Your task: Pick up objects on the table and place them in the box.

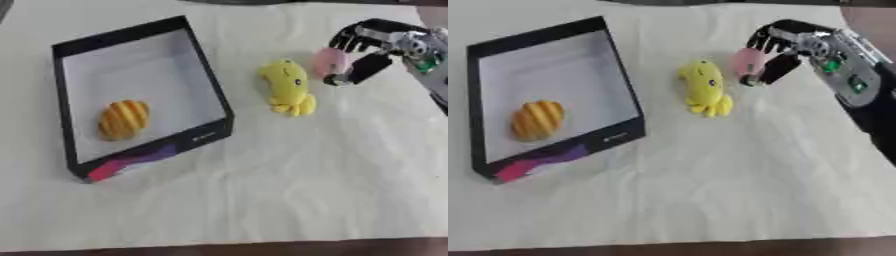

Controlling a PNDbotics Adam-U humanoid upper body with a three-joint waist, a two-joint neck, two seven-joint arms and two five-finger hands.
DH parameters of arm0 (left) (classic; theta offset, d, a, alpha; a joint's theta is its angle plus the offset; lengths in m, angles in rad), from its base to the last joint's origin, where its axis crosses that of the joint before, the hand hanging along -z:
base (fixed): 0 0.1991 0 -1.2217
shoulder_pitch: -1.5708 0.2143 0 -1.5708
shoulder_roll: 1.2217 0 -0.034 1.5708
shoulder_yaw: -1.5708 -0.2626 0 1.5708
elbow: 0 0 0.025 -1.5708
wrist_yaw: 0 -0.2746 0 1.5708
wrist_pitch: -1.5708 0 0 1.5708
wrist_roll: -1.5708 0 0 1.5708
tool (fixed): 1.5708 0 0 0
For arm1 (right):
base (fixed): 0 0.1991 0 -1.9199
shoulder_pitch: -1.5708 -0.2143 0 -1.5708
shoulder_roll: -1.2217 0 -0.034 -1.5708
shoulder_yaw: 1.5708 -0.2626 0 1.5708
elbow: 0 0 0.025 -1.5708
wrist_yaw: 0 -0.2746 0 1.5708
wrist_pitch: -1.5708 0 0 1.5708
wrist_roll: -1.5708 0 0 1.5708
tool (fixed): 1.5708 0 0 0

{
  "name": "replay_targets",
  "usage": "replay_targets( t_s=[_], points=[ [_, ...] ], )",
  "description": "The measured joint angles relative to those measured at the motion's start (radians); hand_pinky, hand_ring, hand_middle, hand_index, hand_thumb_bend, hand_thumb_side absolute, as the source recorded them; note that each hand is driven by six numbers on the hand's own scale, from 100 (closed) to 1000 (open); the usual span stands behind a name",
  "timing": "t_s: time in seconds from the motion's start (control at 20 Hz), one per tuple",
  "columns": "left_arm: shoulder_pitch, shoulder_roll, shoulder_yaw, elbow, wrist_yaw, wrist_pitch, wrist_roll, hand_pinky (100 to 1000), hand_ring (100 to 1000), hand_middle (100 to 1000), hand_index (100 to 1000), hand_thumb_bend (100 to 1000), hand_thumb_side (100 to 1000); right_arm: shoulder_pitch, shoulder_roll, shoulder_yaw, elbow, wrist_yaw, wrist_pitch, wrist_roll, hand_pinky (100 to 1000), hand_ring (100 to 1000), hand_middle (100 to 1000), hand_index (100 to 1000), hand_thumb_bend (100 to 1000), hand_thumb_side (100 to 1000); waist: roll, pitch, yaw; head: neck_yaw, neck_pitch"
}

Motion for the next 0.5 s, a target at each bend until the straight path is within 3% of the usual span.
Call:
replay_targets(
  t_s=[0.5],
  points=[
    [0.000, 0.000, 0.000, 0.000, 0.000, -0.001, 0.001, 775, 852, 862, 855, 439, 653, -0.016, 0.010, 0.006, 0.015, 0.028, 0.012, -0.026, 734, 653, 532, 702, 307, 100, 0.000, 0.000, 0.008, -0.008, 0.000]
  ],
)
